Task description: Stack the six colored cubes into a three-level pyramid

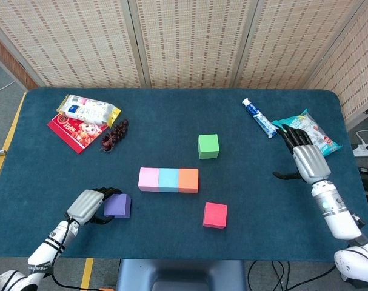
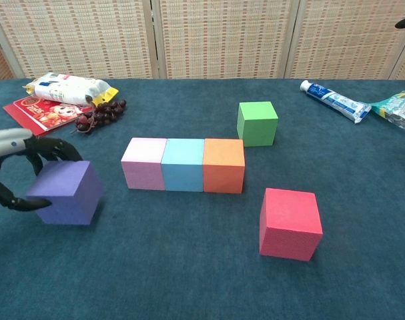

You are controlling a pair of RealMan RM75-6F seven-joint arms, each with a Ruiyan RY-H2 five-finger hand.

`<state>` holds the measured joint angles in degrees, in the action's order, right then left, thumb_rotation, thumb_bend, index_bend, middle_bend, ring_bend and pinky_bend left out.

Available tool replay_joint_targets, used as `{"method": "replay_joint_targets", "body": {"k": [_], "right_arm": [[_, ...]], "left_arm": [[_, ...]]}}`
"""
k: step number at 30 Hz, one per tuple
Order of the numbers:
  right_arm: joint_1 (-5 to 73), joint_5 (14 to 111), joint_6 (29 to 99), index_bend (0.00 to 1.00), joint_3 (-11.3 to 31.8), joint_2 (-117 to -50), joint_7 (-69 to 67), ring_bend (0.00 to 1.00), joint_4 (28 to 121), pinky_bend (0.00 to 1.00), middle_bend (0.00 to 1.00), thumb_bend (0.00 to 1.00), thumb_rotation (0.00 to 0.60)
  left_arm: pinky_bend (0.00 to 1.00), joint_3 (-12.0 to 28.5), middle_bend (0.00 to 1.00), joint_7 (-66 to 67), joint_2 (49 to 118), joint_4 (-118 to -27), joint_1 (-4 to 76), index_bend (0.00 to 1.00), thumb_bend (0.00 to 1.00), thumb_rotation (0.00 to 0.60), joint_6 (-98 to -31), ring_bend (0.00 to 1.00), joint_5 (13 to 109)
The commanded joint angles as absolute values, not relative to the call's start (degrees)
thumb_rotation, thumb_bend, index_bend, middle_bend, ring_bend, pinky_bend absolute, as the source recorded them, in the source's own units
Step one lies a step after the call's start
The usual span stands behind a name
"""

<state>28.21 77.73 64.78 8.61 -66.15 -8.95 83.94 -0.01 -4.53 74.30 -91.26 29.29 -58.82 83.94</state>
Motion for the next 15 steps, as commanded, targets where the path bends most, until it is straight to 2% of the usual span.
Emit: {"method": "replay_joint_targets", "body": {"k": [1, 5, 9, 11, 12, 15], "right_arm": [[28.0, 77.7, 65.0, 0.0, 8.8, -66.0, -9.0, 0.0, 84.0, 0.0, 0.0, 0.0, 0.6], [27.8, 77.5, 65.0, 0.0, 9.1, -65.2, -8.7, 0.0, 84.6, 0.0, 0.0, 0.0, 0.6], [27.7, 77.3, 65.0, 0.0, 9.1, -64.9, -8.6, 0.0, 85.0, 0.0, 0.0, 0.0, 0.6], [27.5, 77.0, 64.8, 0.0, 9.2, -64.3, -8.3, 0.0, 85.4, 0.0, 0.0, 0.0, 0.6], [27.2, 76.8, 64.8, 0.0, 9.0, -63.8, -8.1, 0.0, 85.9, 0.0, 0.0, 0.0, 0.6], [26.8, 76.5, 64.8, 0.0, 9.0, -63.2, -7.7, 0.0, 86.7, 0.0, 0.0, 0.0, 0.6]], "left_arm": [[0.4, 2.8, 0.41, -3.8, 69.9, -95.2, 30.9, 0.36, 0.31, 0.6, -59.3, 0.35, 83.8], [0.4, 7.3, 0.4, -5.0, 66.7, -97.6, 34.9, 0.35, 0.32, 0.6, -55.5, 0.34, 80.4], [0.4, 8.6, 0.39, -5.5, 66.1, -98.1, 36.5, 0.34, 0.32, 0.6, -53.2, 0.33, 78.7], [0.4, 11.1, 0.38, -7.1, 66.2, -98.5, 39.7, 0.33, 0.32, 0.6, -49.3, 0.32, 76.0], [0.4, 12.8, 0.38, -7.7, 67.2, -97.6, 42.9, 0.33, 0.32, 0.6, -45.3, 0.32, 74.2], [0.39, 13.9, 0.38, -5.9, 69.2, -95.4, 46.7, 0.32, 0.32, 0.6, -41.1, 0.31, 70.7]]}}
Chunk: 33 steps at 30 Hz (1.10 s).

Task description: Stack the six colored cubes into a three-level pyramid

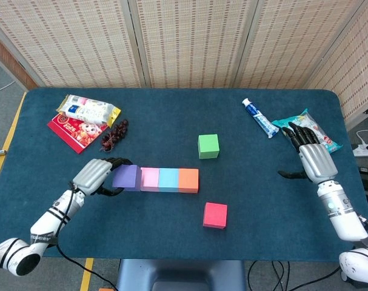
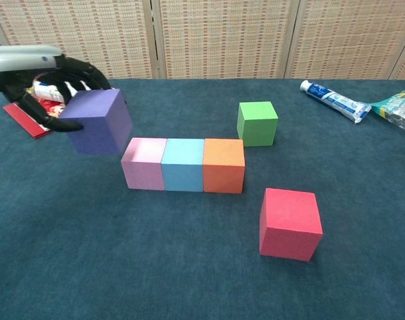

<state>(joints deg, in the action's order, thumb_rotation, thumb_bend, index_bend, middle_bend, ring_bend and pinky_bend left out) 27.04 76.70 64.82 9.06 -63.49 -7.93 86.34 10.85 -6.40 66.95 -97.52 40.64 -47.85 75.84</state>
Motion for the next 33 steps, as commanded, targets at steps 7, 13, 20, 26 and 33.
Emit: {"method": "replay_joint_targets", "body": {"k": [7, 13, 20, 26, 33], "right_arm": [[26.0, 76.2, 65.0, 0.0, 8.9, -62.6, -7.4, 0.0, 87.1, 0.0, 0.0, 0.0, 0.6], [25.5, 76.0, 64.8, 0.0, 9.0, -62.5, -8.0, 0.0, 86.5, 0.0, 0.0, 0.0, 0.6], [25.4, 76.3, 64.6, 0.0, 9.0, -62.5, -8.8, 0.0, 85.8, 0.0, 0.0, 0.0, 0.6], [25.4, 76.6, 64.1, 0.0, 8.9, -62.7, -9.1, 0.0, 85.3, 0.0, 0.0, 0.0, 0.6], [25.2, 76.8, 63.9, 0.0, 8.9, -62.7, -9.8, 0.0, 84.6, 0.0, 0.0, 0.0, 0.6]], "left_arm": [[0.38, 14.2, 0.38, 0.7, 73.2, -91.6, 51.4, 0.31, 0.32, 0.6, -39.0, 0.31, 63.4], [0.38, 13.6, 0.38, 4.1, 74.2, -91.7, 53.1, 0.31, 0.32, 0.6, -39.3, 0.31, 58.7], [0.39, 13.0, 0.37, 6.5, 75.1, -93.0, 54.1, 0.31, 0.32, 0.6, -40.6, 0.31, 55.2], [0.39, 12.5, 0.36, 9.4, 76.3, -94.0, 55.5, 0.29, 0.32, 0.6, -42.1, 0.3, 52.5], [0.39, 12.0, 0.36, 12.8, 78.5, -94.1, 56.4, 0.29, 0.32, 0.6, -45.4, 0.3, 48.6]]}}
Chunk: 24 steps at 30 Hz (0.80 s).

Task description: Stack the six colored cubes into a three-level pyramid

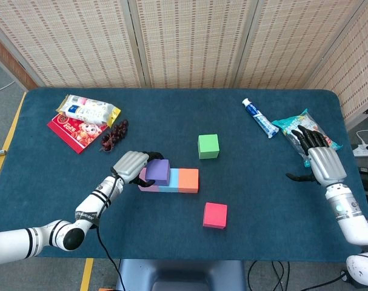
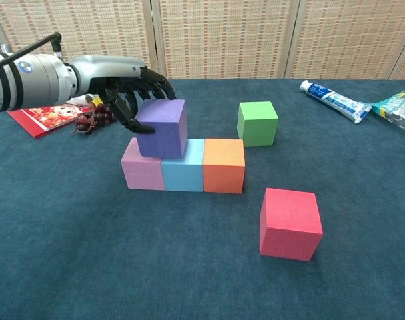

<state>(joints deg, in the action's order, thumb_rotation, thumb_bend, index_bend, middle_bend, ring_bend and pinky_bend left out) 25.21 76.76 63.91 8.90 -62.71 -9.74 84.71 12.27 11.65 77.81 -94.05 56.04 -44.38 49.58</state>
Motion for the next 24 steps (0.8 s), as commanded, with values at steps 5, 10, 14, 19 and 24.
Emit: {"method": "replay_joint_targets", "body": {"k": [5, 10, 14, 19, 24], "right_arm": [[25.2, 76.9, 63.7, 0.0, 8.9, -62.9, -10.0, 0.0, 84.2, 0.0, 0.0, 0.0, 0.6], [25.2, 77.1, 63.4, 0.0, 8.9, -63.1, -10.4, 0.0, 83.7, 0.0, 0.0, 0.0, 0.6], [25.2, 77.2, 63.3, 0.0, 8.9, -63.1, -10.6, 0.0, 83.4, 0.0, 0.0, 0.0, 0.6], [25.3, 77.2, 63.1, 0.0, 9.0, -63.3, -10.7, 0.0, 83.2, 0.0, 0.0, 0.0, 0.6], [25.4, 77.3, 63.0, 0.0, 9.0, -63.4, -10.8, 0.0, 83.0, 0.0, 0.0, 0.0, 0.6]], "left_arm": [[0.39, 11.8, 0.35, 14.3, 79.1, -94.8, 56.8, 0.29, 0.32, 0.6, -46.7, 0.3, 47.1], [0.38, 11.4, 0.34, 15.8, 79.2, -95.5, 57.2, 0.29, 0.32, 0.6, -47.4, 0.29, 45.9], [0.38, 11.2, 0.33, 16.4, 79.4, -95.5, 57.5, 0.29, 0.32, 0.6, -47.6, 0.28, 45.2], [0.38, 11.1, 0.33, 16.3, 79.2, -95.5, 57.4, 0.29, 0.32, 0.6, -47.6, 0.27, 44.9], [0.38, 11.1, 0.33, 16.4, 78.9, -95.7, 57.5, 0.29, 0.32, 0.6, -47.7, 0.27, 44.7]]}}
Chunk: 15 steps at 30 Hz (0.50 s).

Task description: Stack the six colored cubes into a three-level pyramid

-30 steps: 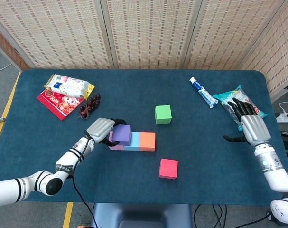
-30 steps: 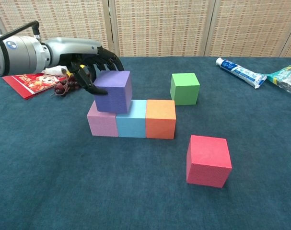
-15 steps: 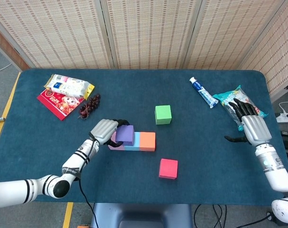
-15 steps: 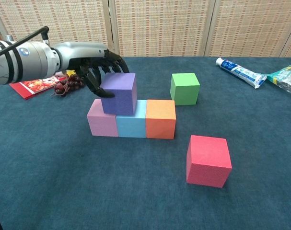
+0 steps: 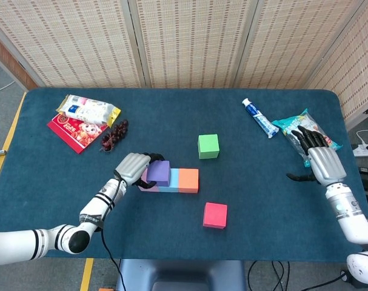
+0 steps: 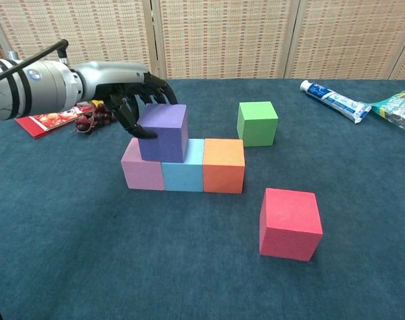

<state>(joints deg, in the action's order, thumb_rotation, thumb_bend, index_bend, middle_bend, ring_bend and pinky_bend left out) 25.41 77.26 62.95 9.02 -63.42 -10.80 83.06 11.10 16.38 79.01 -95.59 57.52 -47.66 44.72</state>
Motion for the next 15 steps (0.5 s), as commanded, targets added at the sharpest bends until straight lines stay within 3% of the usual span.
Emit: {"method": "replay_joint_targets", "body": {"k": [1, 15], "right_arm": [[25.4, 77.3, 63.0, 0.0, 9.0, -63.4, -10.8, 0.0, 83.0, 0.0, 0.0, 0.0, 0.6], [25.3, 77.1, 62.9, 0.0, 9.1, -63.5, -10.6, 0.0, 83.0, 0.0, 0.0, 0.0, 0.6]], "left_arm": [[0.38, 11.1, 0.33, 16.4, 78.9, -95.8, 57.5, 0.29, 0.32, 0.6, -47.8, 0.27, 44.8], [0.38, 10.6, 0.33, 16.2, 79.0, -95.6, 57.3, 0.29, 0.32, 0.6, -47.8, 0.27, 44.6]]}}
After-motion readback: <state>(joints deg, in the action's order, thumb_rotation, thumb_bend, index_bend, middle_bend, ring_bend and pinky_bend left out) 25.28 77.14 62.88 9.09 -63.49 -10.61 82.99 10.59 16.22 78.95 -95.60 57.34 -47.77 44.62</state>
